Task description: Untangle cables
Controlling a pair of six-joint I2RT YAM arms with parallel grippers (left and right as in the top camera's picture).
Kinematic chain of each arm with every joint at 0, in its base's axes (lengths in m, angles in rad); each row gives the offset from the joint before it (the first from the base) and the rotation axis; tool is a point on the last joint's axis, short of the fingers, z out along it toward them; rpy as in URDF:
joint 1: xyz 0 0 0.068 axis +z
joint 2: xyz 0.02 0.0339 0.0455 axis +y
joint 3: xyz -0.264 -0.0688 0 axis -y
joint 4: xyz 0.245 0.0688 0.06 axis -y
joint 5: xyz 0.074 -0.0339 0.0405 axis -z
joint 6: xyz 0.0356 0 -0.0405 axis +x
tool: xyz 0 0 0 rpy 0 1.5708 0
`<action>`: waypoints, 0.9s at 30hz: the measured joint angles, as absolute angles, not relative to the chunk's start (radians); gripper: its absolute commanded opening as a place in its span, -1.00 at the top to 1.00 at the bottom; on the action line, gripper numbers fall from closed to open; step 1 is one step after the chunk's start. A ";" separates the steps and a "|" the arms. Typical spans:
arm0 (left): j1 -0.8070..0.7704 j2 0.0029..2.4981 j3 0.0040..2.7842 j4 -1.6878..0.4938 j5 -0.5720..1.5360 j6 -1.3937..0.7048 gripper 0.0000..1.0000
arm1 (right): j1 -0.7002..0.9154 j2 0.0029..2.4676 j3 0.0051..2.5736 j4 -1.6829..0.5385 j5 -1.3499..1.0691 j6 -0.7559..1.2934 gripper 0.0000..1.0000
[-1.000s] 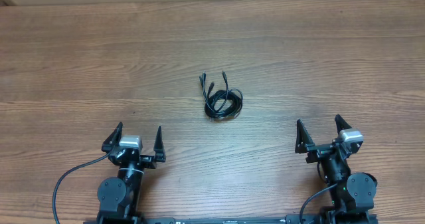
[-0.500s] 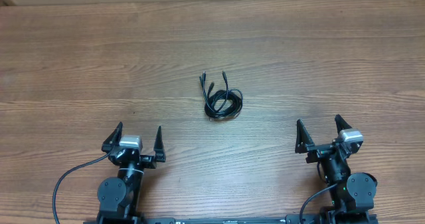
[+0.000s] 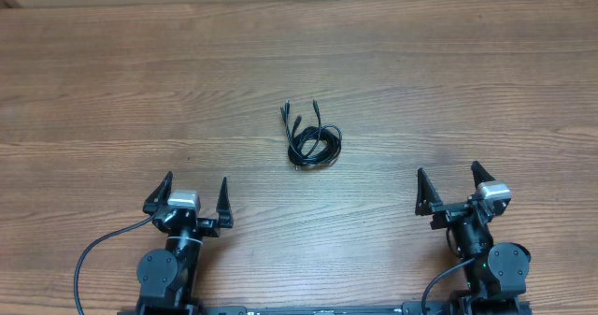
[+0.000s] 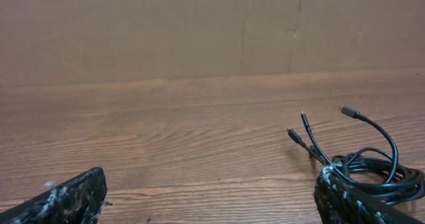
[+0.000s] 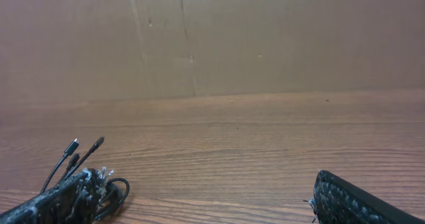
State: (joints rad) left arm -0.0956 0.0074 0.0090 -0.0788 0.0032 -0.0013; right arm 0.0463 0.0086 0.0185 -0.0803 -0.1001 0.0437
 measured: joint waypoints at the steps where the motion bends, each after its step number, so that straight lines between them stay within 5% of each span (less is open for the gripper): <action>1: -0.096 0.007 0.009 -0.079 0.003 -0.001 -0.99 | 0.046 0.009 0.019 -0.080 -0.100 0.044 -1.00; 27: -0.096 0.007 0.009 -0.068 0.003 -0.001 -0.99 | 0.046 0.009 0.019 -0.080 -0.100 0.043 -0.99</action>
State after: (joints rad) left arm -0.0956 0.0074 0.0086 -0.0681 0.0032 -0.0013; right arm 0.0463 0.0086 0.0185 -0.0803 -0.1001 0.0433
